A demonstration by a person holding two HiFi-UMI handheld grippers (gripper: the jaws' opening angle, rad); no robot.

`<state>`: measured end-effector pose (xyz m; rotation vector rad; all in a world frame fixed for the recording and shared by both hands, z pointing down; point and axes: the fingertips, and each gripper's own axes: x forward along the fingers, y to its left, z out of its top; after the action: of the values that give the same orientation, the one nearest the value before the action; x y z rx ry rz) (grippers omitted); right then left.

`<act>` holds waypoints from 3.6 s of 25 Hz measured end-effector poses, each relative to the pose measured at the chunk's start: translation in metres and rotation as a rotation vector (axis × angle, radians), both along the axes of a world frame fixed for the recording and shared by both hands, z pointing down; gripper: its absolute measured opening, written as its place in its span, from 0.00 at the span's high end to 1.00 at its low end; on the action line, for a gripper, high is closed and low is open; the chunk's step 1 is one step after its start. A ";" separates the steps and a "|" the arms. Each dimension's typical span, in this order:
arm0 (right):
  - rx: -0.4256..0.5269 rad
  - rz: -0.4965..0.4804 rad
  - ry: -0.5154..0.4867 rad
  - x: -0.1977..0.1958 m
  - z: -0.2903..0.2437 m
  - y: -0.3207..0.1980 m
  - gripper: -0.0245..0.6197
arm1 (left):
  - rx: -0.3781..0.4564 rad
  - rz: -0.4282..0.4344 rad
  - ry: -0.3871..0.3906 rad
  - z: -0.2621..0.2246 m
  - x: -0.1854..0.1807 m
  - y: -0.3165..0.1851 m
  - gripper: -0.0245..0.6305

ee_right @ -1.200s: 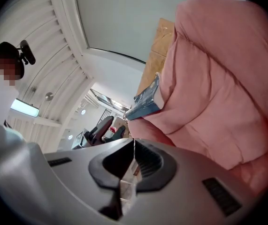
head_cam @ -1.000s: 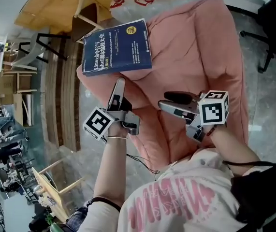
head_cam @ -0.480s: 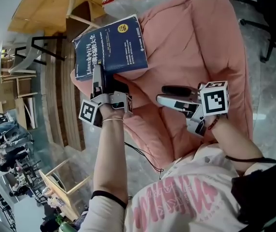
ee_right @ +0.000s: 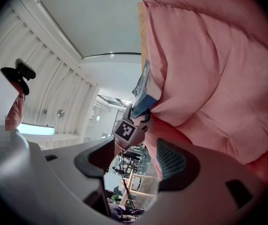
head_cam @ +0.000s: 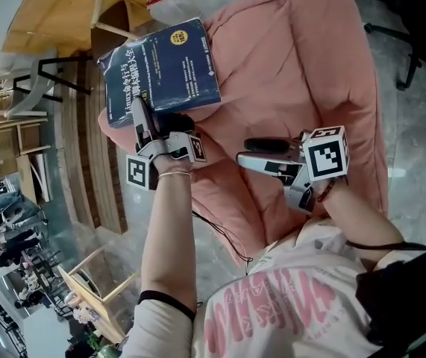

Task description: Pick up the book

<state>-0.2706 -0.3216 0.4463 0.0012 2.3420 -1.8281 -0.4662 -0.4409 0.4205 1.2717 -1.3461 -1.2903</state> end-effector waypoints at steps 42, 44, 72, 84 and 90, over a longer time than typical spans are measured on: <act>-0.331 0.130 -0.243 -0.057 -0.005 -0.176 0.41 | -0.103 -0.031 0.021 -0.008 0.018 0.007 0.67; -0.348 0.133 -0.223 -0.059 -0.005 -0.174 0.46 | -0.100 -0.039 0.020 -0.009 0.018 0.009 0.67; -0.050 0.246 -0.067 -0.047 -0.082 -0.158 0.69 | 0.005 -0.113 0.284 -0.007 0.024 0.008 0.67; 0.049 0.240 -0.104 -0.050 -0.080 -0.163 0.69 | 0.086 -0.060 0.232 -0.003 0.022 0.000 0.68; 0.109 0.245 -0.175 -0.056 -0.072 -0.163 0.69 | 0.154 0.010 0.098 -0.008 0.013 -0.005 0.68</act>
<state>-0.3271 -0.4844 0.3747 -0.1033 2.2080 -1.5211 -0.4537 -0.4458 0.4126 1.2989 -1.1889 -1.4535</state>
